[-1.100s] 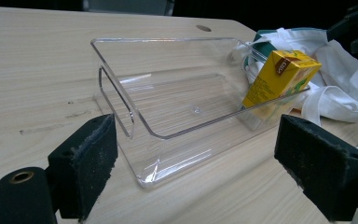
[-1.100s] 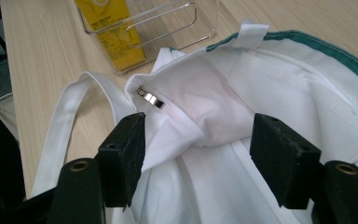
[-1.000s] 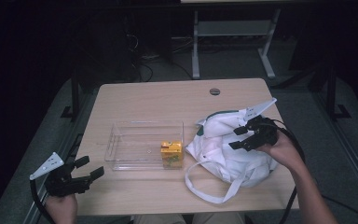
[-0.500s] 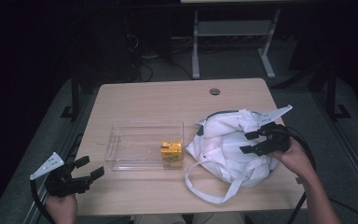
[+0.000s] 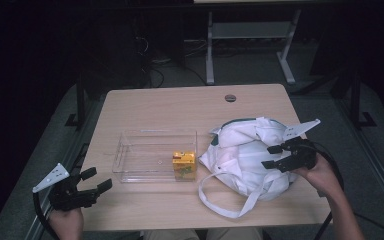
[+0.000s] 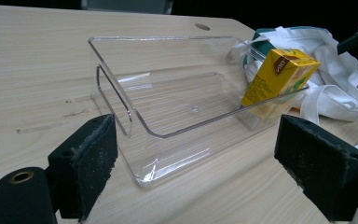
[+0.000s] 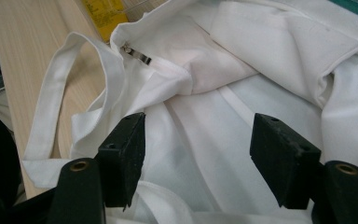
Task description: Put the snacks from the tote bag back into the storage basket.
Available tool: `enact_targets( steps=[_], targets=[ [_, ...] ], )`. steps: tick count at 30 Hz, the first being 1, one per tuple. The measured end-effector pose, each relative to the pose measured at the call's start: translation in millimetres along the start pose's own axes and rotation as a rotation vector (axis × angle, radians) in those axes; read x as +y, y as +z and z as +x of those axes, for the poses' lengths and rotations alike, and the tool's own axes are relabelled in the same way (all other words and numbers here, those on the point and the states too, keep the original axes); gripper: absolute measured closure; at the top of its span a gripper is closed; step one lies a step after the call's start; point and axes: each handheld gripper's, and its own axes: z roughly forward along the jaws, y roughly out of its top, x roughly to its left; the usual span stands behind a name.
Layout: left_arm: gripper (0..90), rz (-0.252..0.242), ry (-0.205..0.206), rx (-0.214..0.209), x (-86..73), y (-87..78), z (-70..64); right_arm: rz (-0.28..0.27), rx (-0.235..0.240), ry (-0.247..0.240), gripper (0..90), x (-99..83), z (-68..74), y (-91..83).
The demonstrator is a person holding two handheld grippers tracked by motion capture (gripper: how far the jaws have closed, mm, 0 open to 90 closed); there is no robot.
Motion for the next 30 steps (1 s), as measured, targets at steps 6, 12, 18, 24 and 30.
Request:
enact_targets(
  steps=[6, 12, 18, 24, 30],
  targets=[
    [12.6, 0.005, 0.004, -0.001, 0.0, -0.2, 0.3, -0.011, -0.005, 0.006, 35.1, -8.0, 1.7, -2.0],
    [12.6, 0.005, 0.011, -0.003, -0.1, 0.0, 0.5, -0.019, -0.01, 0.003, 35.1, -15.9, 3.4, -2.9],
    [12.6, 0.004, 0.009, -0.003, -0.2, 0.1, 0.4, -0.023, -0.017, 0.004, 35.1, -22.4, 6.3, -4.1],
    [12.6, 0.003, 0.009, -0.002, -0.4, -0.2, 0.8, -0.031, -0.014, 0.005, 35.1, -27.7, 10.6, -4.7],
    [12.6, 0.004, 0.009, -0.003, -0.3, 0.2, 0.4, -0.044, -0.017, 0.006, 34.6, -33.4, 14.1, -2.7]
  ],
)
